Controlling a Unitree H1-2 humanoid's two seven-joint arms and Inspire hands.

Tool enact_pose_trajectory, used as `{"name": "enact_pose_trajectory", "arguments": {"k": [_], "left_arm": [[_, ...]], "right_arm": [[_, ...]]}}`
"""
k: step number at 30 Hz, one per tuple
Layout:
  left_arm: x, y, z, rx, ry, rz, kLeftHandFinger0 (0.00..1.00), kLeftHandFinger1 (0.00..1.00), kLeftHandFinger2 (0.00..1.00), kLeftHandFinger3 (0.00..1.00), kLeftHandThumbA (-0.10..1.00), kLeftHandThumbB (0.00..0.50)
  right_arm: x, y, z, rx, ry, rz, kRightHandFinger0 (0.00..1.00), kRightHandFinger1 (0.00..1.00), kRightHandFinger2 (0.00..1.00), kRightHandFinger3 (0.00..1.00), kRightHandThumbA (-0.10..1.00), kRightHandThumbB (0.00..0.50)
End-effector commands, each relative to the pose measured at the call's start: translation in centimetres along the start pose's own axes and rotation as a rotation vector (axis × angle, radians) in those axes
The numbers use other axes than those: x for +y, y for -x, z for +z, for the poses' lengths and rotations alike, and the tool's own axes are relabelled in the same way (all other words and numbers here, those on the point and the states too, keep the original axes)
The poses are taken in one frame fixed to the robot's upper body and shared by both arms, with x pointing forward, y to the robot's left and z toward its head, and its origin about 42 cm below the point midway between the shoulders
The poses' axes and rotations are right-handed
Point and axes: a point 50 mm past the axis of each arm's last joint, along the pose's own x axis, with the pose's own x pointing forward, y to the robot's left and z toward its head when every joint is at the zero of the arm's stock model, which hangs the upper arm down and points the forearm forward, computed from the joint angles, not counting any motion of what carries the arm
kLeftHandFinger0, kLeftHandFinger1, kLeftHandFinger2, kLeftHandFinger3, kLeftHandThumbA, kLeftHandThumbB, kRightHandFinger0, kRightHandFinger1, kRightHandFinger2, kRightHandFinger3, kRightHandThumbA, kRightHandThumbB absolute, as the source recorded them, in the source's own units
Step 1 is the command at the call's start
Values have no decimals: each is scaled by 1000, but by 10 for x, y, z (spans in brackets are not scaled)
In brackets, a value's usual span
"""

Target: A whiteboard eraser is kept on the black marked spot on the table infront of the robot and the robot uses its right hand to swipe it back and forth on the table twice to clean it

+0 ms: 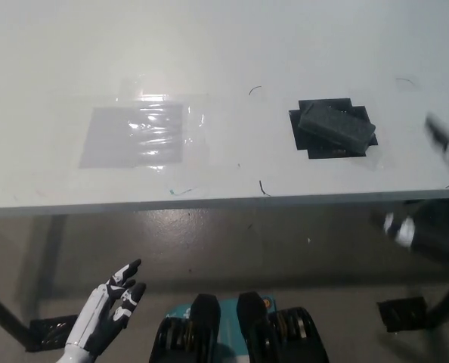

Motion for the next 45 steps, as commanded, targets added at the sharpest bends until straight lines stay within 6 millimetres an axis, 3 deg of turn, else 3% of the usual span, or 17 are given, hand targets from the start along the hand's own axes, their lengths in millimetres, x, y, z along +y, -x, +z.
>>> {"name": "enact_pose_trajectory", "arguments": {"k": [1, 7, 11, 13, 17, 19, 22, 23, 25, 27, 29, 32, 34, 37, 42, 45], "left_arm": [[8, -8, 22, -224, -81, -61, 1000, 1000, 1000, 1000, 819, 369], [8, -8, 23, -230, -83, -67, 1000, 1000, 1000, 1000, 808, 367], [5, -6, 22, -221, -78, -72, 1000, 1000, 1000, 1000, 806, 376], [4, -4, 22, -217, -76, -77, 1000, 1000, 1000, 1000, 806, 377], [-1, 1, 21, -217, -68, -84, 1000, 1000, 1000, 1000, 802, 379], [-3, 4, 21, -213, -66, -86, 1000, 1000, 1000, 1000, 804, 385], [-8, 12, 20, -207, -55, -90, 1000, 1000, 1000, 1000, 791, 382], [-9, 15, 20, -206, -49, -91, 1000, 1000, 1000, 1000, 779, 379], [-11, 17, 20, -208, -39, -91, 1000, 1000, 1000, 1000, 767, 375], [-12, 19, 21, -211, -33, -96, 1000, 1000, 1000, 1000, 763, 368], [-14, 20, 21, -211, -31, -96, 1000, 1000, 1000, 1000, 763, 369], [-16, 23, 21, -209, -33, -99, 1000, 1000, 1000, 1000, 769, 374], [-16, 23, 22, -210, -36, -102, 1000, 1000, 1000, 1000, 771, 378], [-16, 23, 24, -208, -25, -106, 1000, 1000, 1000, 1000, 750, 379], [-15, 20, 25, -213, -48, -115, 1000, 1000, 1000, 1000, 769, 383], [-17, 19, 27, -218, -44, -122, 1000, 1000, 1000, 1000, 761, 376]], "right_arm": [[-138, -194, 185, -192, 479, -76, 1000, 1000, 1000, 1000, 1000, 356], [-129, -312, 183, 25, 525, -16, 1000, 1000, 1000, 1000, 1000, 383], [-110, -360, 166, 169, 544, 37, 1000, 1000, 1000, 1000, 1000, 430], [-103, -371, 157, 214, 559, 53, 1000, 1000, 1000, 1000, 1000, 429], [-79, -394, 116, 349, 663, 94, 1000, 1000, 1000, 1000, 1000, 417], [-69, -397, 96, 408, 685, 115, 1000, 1000, 1000, 1000, 1000, 395], [-52, -391, 66, 493, 704, 150, 1000, 1000, 1000, 1000, 1000, 423], [-43, -384, 50, 515, 702, 167, 1000, 1000, 1000, 1000, 1000, 388], [-33, -375, 32, 543, 711, 195, 1000, 1000, 1000, 1000, 1000, 372], [-22, -364, 13, 586, 735, 240, 1000, 1000, 1000, 1000, 1000, 407], [-13, -356, 0, 632, 745, 282, 1000, 1000, 1000, 1000, 1000, 361], [5, -334, -30, 676, 742, 316, 1000, 1000, 1000, 1000, 1000, 381], [10, -324, -43, 711, 748, 335, 1000, 1000, 1000, 1000, 1000, 406], [14, -312, -58, 753, 654, 336, 1000, 1000, 1000, 1000, 1000, 373], [17, -305, -65, 777, 611, 337, 1000, 1000, 1000, 1000, 1000, 411], [24, -301, -69, 778, 610, 355, 1000, 1000, 1000, 1000, 1000, 409]]}}
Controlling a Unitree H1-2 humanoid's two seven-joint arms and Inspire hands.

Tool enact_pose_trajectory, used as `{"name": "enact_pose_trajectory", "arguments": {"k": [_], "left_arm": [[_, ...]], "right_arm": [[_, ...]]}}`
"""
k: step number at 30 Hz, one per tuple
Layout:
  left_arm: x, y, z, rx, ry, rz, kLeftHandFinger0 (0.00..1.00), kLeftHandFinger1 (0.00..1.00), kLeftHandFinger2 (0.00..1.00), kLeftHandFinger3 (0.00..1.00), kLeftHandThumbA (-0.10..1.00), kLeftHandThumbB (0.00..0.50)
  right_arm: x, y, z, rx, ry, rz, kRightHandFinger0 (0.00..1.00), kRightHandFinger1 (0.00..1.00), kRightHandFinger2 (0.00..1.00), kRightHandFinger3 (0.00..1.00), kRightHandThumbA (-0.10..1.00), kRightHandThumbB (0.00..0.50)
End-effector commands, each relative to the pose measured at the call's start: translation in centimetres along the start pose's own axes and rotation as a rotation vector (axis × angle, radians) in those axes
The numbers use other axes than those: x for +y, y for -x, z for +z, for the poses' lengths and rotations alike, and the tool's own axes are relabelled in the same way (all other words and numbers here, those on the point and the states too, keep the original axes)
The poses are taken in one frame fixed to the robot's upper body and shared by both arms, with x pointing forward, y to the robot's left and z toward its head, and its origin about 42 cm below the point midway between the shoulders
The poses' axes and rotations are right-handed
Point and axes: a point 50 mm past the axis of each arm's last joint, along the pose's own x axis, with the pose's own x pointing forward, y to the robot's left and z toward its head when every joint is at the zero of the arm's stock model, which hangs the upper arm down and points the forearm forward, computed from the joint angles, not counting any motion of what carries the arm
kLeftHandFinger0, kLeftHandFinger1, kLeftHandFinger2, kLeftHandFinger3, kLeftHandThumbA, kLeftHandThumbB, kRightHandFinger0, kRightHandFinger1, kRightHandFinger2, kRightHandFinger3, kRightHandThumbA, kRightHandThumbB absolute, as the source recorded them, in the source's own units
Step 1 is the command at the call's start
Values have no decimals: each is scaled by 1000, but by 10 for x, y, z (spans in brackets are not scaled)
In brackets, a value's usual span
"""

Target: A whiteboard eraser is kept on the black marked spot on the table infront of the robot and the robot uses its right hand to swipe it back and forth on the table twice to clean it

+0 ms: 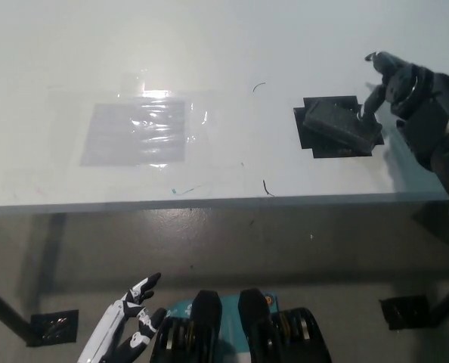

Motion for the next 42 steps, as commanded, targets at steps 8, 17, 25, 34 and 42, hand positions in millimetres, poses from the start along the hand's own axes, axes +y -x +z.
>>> {"name": "enact_pose_trajectory", "arguments": {"k": [8, 17, 25, 34, 42], "left_arm": [[2, -1, 18, -108, -42, -52, 1000, 1000, 1000, 1000, 752, 380], [0, -6, 21, -112, -33, -59, 1000, 1000, 1000, 1000, 715, 374], [0, -5, 22, -112, -36, -56, 1000, 1000, 1000, 1000, 693, 383], [1, -7, 23, -115, -51, -62, 977, 1000, 1000, 1000, 692, 372], [0, -8, 25, -118, -43, -66, 965, 1000, 1000, 1000, 655, 370]], "right_arm": [[-20, 6, 30, -58, 29, -90, 1000, 1000, 1000, 1000, 1000, 428], [-28, 11, 49, -100, 0, -102, 1000, 1000, 1000, 1000, 1000, 456], [-7, 9, 51, -124, -19, -54, 1000, 1000, 1000, 1000, 1000, 351], [-8, 11, 59, -134, -26, -68, 1000, 1000, 1000, 1000, 1000, 456], [3, 8, 50, -141, -13, -15, 1000, 1000, 1000, 1000, 1000, 405]]}}
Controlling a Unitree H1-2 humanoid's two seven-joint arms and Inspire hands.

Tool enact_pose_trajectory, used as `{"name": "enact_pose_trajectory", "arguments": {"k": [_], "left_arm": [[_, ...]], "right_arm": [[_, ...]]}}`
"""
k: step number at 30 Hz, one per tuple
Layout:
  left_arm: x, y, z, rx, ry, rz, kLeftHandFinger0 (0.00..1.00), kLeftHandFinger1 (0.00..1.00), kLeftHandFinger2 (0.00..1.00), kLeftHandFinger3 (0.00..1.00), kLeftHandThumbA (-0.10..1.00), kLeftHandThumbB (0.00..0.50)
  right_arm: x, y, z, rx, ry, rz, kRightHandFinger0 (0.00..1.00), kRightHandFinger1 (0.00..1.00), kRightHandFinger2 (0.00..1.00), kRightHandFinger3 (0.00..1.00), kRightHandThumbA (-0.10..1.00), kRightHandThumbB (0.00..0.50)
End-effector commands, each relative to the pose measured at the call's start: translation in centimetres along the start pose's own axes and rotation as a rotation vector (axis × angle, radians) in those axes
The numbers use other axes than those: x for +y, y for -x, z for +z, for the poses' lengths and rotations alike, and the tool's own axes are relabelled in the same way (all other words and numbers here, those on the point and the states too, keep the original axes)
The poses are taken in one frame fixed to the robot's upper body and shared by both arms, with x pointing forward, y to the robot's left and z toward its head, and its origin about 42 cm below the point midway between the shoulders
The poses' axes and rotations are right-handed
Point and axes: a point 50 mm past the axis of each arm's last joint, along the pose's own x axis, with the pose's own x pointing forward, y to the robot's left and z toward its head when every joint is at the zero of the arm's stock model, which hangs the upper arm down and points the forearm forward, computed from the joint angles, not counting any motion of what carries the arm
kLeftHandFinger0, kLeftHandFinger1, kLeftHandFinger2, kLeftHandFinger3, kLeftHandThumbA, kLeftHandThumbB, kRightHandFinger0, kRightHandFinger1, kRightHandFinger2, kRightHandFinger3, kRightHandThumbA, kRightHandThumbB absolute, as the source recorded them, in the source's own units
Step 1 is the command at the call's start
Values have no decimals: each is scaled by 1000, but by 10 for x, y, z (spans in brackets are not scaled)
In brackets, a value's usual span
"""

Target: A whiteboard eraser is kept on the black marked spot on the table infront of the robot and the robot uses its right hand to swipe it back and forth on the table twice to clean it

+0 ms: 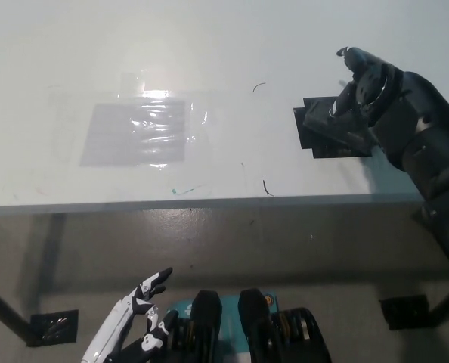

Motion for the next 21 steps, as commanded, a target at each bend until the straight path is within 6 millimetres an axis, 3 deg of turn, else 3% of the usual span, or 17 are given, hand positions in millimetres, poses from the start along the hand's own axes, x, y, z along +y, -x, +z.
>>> {"name": "enact_pose_trajectory", "arguments": {"k": [1, 4, 10, 14, 21], "left_arm": [[3, -4, 11, -50, -17, -13, 965, 1000, 1000, 1000, 655, 371], [4, -4, 11, -52, -31, -14, 958, 1000, 1000, 1000, 668, 371], [4, -6, 11, -52, -19, -15, 952, 1000, 1000, 1000, 651, 371], [3, -7, 12, -50, -20, -15, 951, 1000, 1000, 1000, 647, 364], [4, -7, 12, -47, -24, -19, 951, 1000, 1000, 1000, 658, 357]], "right_arm": [[-20, 3, 18, -71, -28, -22, 1000, 1000, 1000, 1000, 1000, 421], [-16, 3, 13, -34, -73, -21, 1000, 1000, 1000, 1000, 1000, 453], [1, 1, 8, -34, -59, 10, 1000, 1000, 1000, 1000, 1000, 452], [19, 0, 7, -17, -87, 57, 1000, 1000, 1000, 1000, 1000, 417], [36, -1, -5, 7, -74, 90, 1000, 1000, 1000, 1000, 1000, 421]]}}
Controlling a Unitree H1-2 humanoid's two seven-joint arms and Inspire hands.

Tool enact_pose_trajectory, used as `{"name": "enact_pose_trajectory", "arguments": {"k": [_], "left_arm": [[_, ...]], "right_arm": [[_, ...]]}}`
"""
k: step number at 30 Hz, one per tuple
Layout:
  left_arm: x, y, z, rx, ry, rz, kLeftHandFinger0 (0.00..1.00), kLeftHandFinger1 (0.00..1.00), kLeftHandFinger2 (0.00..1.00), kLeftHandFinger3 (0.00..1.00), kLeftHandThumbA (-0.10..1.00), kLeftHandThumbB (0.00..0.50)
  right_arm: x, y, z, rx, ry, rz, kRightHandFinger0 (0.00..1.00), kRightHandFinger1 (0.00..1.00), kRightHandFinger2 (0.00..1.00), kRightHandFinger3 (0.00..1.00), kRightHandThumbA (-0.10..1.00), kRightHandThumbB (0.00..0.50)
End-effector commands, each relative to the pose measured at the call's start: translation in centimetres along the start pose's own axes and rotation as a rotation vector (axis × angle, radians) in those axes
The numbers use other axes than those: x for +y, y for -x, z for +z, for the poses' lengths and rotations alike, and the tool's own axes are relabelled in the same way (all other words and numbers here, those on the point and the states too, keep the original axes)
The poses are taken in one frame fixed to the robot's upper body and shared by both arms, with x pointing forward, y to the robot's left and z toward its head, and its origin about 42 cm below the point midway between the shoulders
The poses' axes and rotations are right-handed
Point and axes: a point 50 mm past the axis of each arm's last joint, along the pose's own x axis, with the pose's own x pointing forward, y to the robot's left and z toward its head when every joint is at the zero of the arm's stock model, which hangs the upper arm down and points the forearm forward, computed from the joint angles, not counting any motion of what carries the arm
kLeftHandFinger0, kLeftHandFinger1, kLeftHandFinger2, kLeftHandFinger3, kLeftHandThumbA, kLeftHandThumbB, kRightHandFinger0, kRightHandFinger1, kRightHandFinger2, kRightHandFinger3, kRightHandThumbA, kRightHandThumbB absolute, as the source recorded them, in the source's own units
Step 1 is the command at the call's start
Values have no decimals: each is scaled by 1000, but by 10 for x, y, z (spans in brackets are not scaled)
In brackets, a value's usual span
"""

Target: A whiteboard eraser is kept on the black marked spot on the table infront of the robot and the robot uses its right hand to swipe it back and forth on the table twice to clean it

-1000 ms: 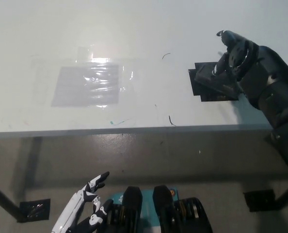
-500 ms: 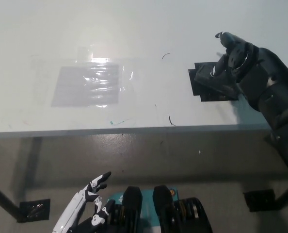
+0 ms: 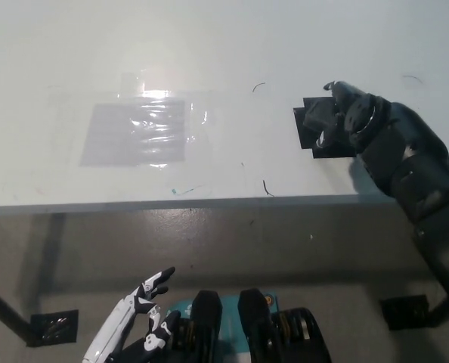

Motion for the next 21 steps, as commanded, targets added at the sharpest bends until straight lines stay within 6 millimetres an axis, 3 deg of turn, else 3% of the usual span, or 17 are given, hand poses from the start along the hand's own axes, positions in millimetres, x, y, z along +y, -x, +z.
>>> {"name": "enact_pose_trajectory", "arguments": {"k": [1, 3, 4, 5, 6, 7, 8, 9, 10, 11, 12, 14, 15, 17, 18, 19, 21], "left_arm": [[4, -5, 10, -43, -17, -6, 951, 1000, 1000, 1000, 658, 357], [5, -6, 11, -47, -20, -9, 950, 1000, 1000, 1000, 656, 356], [5, -7, 11, -47, -20, -9, 949, 1000, 1000, 1000, 655, 357], [5, -7, 11, -48, -20, -8, 948, 1000, 1000, 1000, 654, 357], [6, -7, 11, -50, -19, -8, 947, 1000, 1000, 1000, 652, 359], [6, -7, 11, -51, -20, -8, 944, 1000, 1000, 1000, 649, 366], [6, -7, 11, -50, -23, -8, 943, 1000, 1000, 1000, 648, 369], [7, -9, 11, -50, -24, -5, 942, 1000, 1000, 1000, 648, 371], [7, -9, 11, -50, -27, -3, 940, 1000, 1000, 1000, 645, 378], [7, -9, 11, -47, -30, -2, 938, 1000, 1000, 1000, 639, 388], [8, -8, 11, -45, -31, -1, 938, 1000, 1000, 1000, 637, 389], [8, -9, 11, -44, -31, 0, 940, 1000, 1000, 1000, 620, 396], [8, -9, 11, -43, -29, 0, 944, 1000, 1000, 1000, 613, 405], [9, -9, 11, -41, -24, 0, 952, 1000, 1000, 1000, 599, 412], [9, -9, 11, -43, -23, 1, 954, 1000, 1000, 1000, 587, 416], [9, -9, 11, -44, -22, 2, 955, 1000, 1000, 1000, 583, 417], [9, -9, 12, -40, -27, -2, 956, 1000, 1000, 1000, 582, 421]], "right_arm": [[-11, 2, 6, -11, -18, -8, 1000, 1000, 1000, 1000, 1000, 421], [-10, 1, 2, -2, -27, -29, 1000, 1000, 1000, 1000, 1000, 425], [-10, 1, 1, 3, -41, -49, 838, 942, 1000, 1000, 1000, 411], [-11, 1, 1, 0, -37, -70, 862, 1000, 1000, 1000, 973, 380], [-13, 1, 1, -17, -13, -135, 840, 980, 1000, 1000, 881, 355], [-15, 1, 1, -27, 1, -178, 670, 789, 813, 1000, 791, 318], [-19, 2, 2, -46, 17, -229, 685, 817, 836, 1000, 763, 291], [-21, 2, 4, -56, 23, -245, 694, 802, 793, 1000, 738, 279], [-24, 3, 6, -64, 29, -265, 523, 565, 541, 874, 732, 271], [-27, 4, 8, -62, 30, -281, 324, 434, 538, 840, 729, 264], [-30, 4, 9, -58, 30, -284, 341, 423, 528, 854, 732, 262], [-32, 5, 10, -55, 25, -298, 154, 221, 336, 717, 728, 279], [-33, 5, 9, -56, 24, -300, 154, 222, 327, 686, 726, 287], [-34, 4, 7, -59, 25, -303, 238, 314, 416, 769, 706, 292], [-34, 4, 6, -58, 28, -303, 333, 443, 535, 869, 709, 297], [-34, 4, 6, -57, 31, -303, 393, 488, 590, 941, 712, 298], [-35, 4, 5, -60, 33, -308, 390, 481, 580, 961, 709, 298]]}}
